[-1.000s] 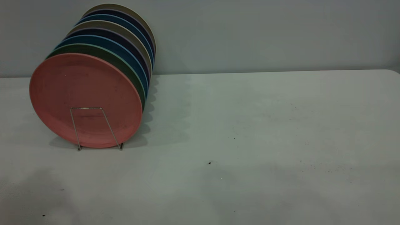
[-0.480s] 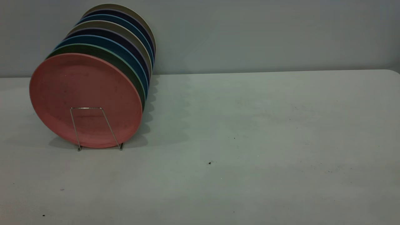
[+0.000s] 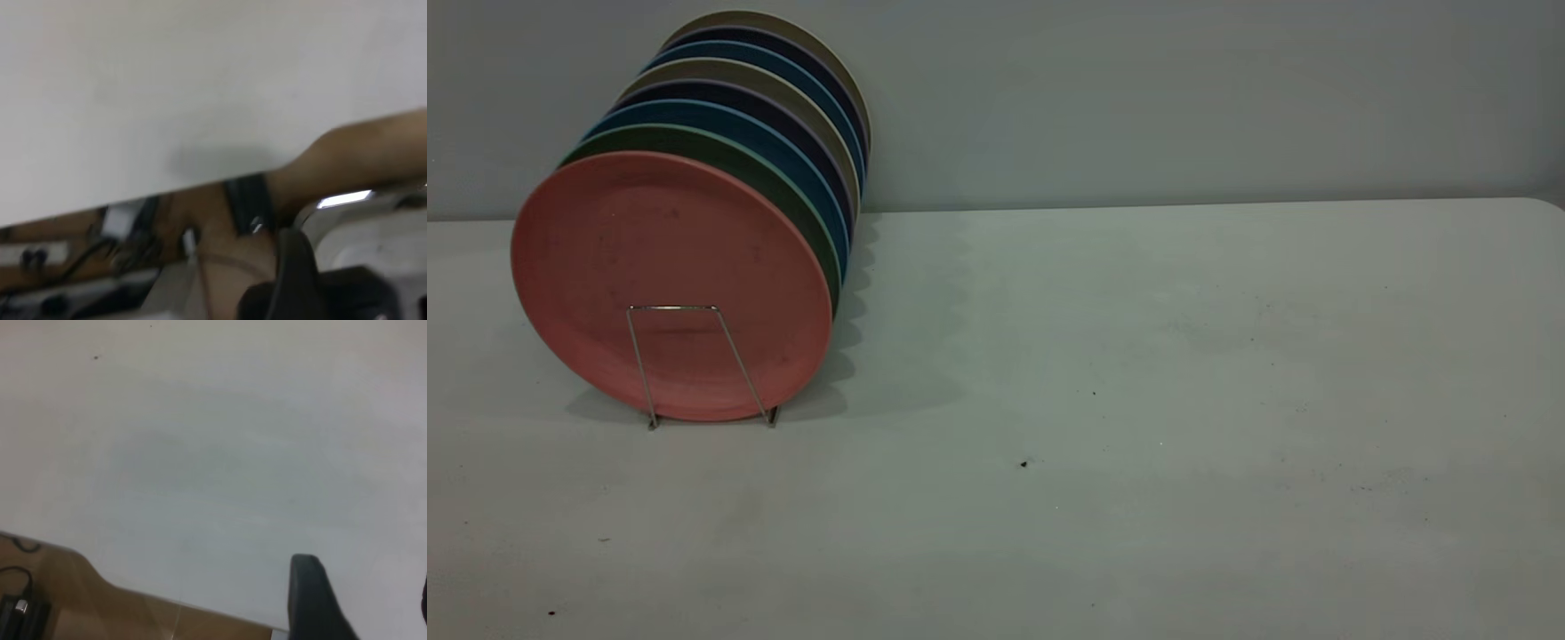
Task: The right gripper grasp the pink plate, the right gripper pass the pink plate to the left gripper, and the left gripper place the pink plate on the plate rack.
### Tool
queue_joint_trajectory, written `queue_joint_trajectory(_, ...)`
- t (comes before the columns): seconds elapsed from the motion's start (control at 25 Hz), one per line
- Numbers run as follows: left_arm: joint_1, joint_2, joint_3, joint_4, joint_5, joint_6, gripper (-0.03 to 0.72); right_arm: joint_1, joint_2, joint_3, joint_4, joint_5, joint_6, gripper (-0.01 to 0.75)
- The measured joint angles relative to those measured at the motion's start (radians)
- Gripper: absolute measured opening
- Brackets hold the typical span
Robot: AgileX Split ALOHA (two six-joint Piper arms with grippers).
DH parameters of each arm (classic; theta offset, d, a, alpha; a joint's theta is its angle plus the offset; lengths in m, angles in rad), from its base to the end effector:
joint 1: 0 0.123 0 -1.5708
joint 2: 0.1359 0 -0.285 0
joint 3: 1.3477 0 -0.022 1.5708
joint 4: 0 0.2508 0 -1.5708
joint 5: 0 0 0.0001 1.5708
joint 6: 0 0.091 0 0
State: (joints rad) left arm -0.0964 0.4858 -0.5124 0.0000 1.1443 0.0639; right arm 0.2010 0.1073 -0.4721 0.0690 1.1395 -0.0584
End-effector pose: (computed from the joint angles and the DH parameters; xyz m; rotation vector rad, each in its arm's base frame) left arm 0.0614 -0.0059 0.2612 0.2083 2.5930 -0.0117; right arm 0.0082 0.0075 0.2633 -0.2933 2.2418 0.1622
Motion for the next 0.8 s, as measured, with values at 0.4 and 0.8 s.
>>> queue_joint_trajectory(0.4, 0.000, -0.234, 0.020, -0.021, -0.014, -0.006, 0.511, 0.000, 0.000, 0.000, 0.000, 0.000, 0.000, 0.401)
queue_joint_trajectory(0.8, 0.000, -0.341, 0.026, -0.023, -0.016, -0.006, 0.511, -0.093, -0.124, 0.000, 0.000, 0.000, 0.000, 0.401)
